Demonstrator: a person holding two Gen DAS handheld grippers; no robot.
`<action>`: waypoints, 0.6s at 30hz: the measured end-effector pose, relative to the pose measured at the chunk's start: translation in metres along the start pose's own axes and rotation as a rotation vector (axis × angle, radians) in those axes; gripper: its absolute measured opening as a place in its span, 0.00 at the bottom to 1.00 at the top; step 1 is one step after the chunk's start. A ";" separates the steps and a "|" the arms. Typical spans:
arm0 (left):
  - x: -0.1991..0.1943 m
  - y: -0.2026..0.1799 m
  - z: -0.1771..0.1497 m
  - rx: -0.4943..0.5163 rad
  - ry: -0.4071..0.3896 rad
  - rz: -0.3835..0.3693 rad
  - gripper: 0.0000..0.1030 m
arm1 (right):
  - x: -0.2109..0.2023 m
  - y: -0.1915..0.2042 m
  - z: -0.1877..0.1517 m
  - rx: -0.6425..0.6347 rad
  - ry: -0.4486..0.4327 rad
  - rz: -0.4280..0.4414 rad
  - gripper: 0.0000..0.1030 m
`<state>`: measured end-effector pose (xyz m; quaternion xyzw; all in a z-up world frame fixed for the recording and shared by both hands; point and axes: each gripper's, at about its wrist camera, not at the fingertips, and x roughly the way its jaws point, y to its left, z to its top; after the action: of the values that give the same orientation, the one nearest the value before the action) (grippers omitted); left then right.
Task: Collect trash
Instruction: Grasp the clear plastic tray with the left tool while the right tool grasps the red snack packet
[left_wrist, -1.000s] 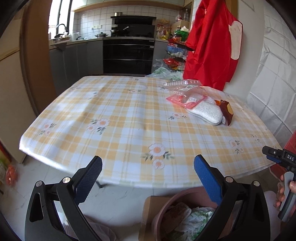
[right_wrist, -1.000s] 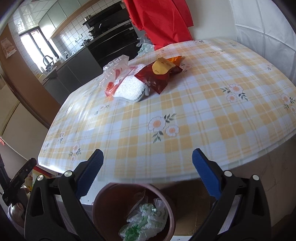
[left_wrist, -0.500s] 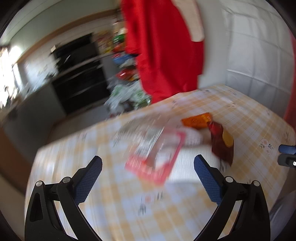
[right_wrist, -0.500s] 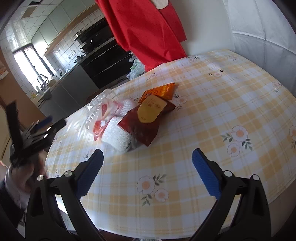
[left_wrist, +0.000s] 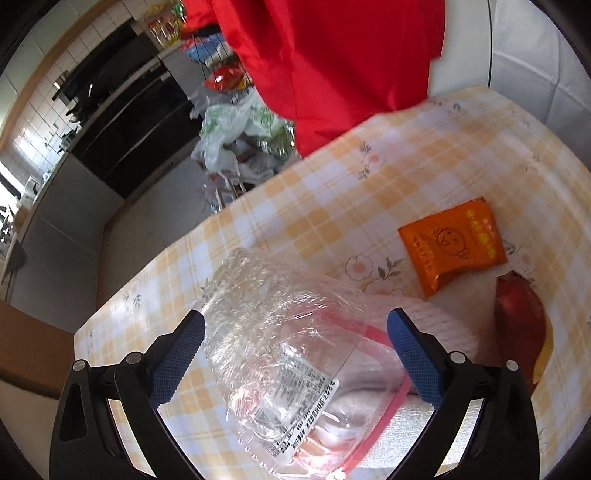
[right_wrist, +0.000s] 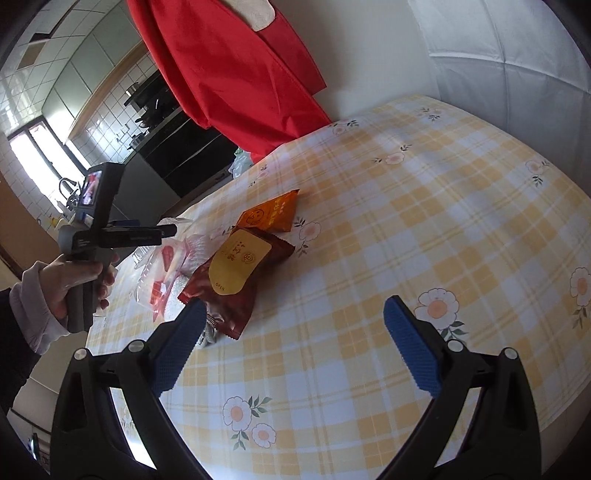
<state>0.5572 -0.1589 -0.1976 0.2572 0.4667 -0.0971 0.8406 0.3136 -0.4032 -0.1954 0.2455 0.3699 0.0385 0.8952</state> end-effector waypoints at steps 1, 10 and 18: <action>0.003 -0.001 0.001 0.008 0.009 0.012 0.94 | 0.002 0.000 -0.001 0.003 0.004 0.005 0.92; 0.007 0.017 0.000 -0.143 0.097 -0.097 0.67 | 0.011 0.007 -0.005 0.002 0.031 0.024 0.92; -0.047 0.079 -0.016 -0.322 -0.048 -0.216 0.35 | 0.032 0.032 0.001 -0.058 0.087 0.056 0.92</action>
<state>0.5514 -0.0870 -0.1386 0.0655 0.4810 -0.1172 0.8664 0.3411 -0.3674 -0.1998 0.2278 0.4000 0.0848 0.8837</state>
